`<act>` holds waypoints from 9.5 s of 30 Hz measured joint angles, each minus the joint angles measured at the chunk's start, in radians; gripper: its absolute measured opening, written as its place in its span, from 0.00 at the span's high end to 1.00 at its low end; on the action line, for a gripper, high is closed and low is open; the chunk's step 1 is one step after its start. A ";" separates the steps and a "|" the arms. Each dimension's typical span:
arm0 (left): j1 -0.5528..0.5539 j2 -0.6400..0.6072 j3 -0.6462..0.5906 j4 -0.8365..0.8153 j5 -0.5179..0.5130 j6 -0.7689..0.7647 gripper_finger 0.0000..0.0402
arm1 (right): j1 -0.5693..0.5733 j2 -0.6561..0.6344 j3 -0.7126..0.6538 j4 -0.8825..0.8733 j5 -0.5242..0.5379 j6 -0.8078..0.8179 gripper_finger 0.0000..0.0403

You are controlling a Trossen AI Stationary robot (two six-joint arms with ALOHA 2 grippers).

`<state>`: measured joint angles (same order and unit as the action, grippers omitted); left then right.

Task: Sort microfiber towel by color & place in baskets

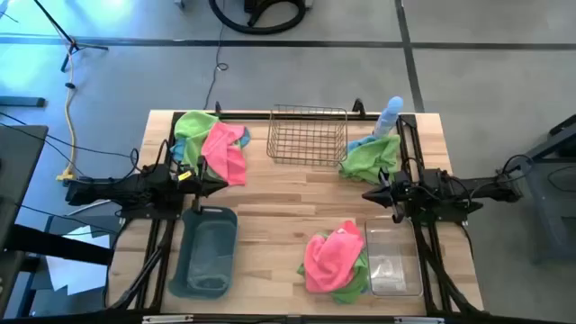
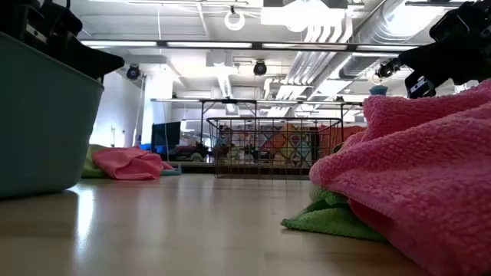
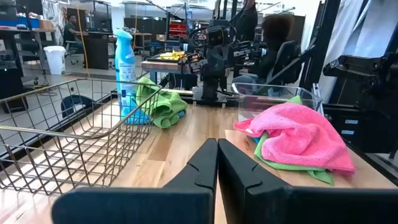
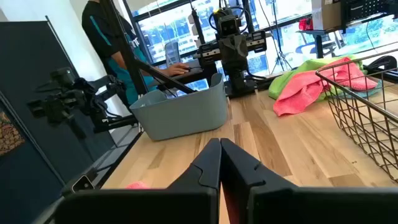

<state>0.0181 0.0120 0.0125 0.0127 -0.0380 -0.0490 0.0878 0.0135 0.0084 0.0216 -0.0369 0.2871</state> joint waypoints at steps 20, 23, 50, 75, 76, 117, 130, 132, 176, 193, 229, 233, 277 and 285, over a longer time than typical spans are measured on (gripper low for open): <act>0.000 0.000 0.000 0.000 0.000 0.000 1.00 | 0.000 0.000 0.000 0.000 0.000 0.000 1.00; 0.000 0.000 0.000 0.000 0.000 0.000 1.00 | 0.000 0.000 0.000 0.000 0.000 0.000 1.00; 0.000 0.000 0.000 0.000 0.000 0.000 1.00 | 0.000 0.000 0.000 0.000 0.000 0.000 1.00; 0.000 0.000 0.000 0.000 0.000 0.000 1.00 | 0.000 0.000 0.000 0.000 0.000 0.000 1.00; 0.000 0.000 0.000 0.000 0.000 0.000 1.00 | 0.000 0.000 0.000 0.000 0.000 0.000 1.00; 0.000 0.000 0.000 0.000 0.000 0.000 1.00 | 0.000 0.000 0.000 0.000 0.000 0.000 1.00; 0.000 0.000 0.000 0.000 0.000 0.000 1.00 | 0.000 0.000 0.000 0.000 0.000 0.000 1.00; 0.000 0.000 0.000 0.000 0.000 0.000 1.00 | 0.000 0.000 0.000 0.000 0.000 0.000 1.00; 0.003 0.091 0.080 0.133 -0.210 -0.447 0.92 | 0.000 0.000 0.000 0.000 0.000 0.000 1.00; 0.475 0.968 1.040 -0.881 -0.303 -0.223 0.46 | 0.000 0.000 0.000 0.000 0.000 0.000 1.00; 0.744 1.459 0.892 -0.843 -0.130 -0.241 0.45 | 0.000 0.000 0.000 0.000 0.000 0.000 1.00; 0.744 1.459 0.890 -0.847 -0.130 -0.216 0.53 | 0.000 0.000 0.000 0.000 0.000 0.000 1.00; 0.532 1.191 1.749 -1.122 -0.075 0.061 1.00 | 0.000 0.000 0.000 0.000 0.000 0.000 1.00; 0.309 1.144 1.841 -1.283 0.073 0.013 1.00 | 0.000 0.000 0.000 0.000 0.000 0.000 1.00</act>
<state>0.3273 1.1562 1.8534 -1.2702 0.0353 -0.0356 0.0879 0.0138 0.0084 0.0216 -0.0369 0.2871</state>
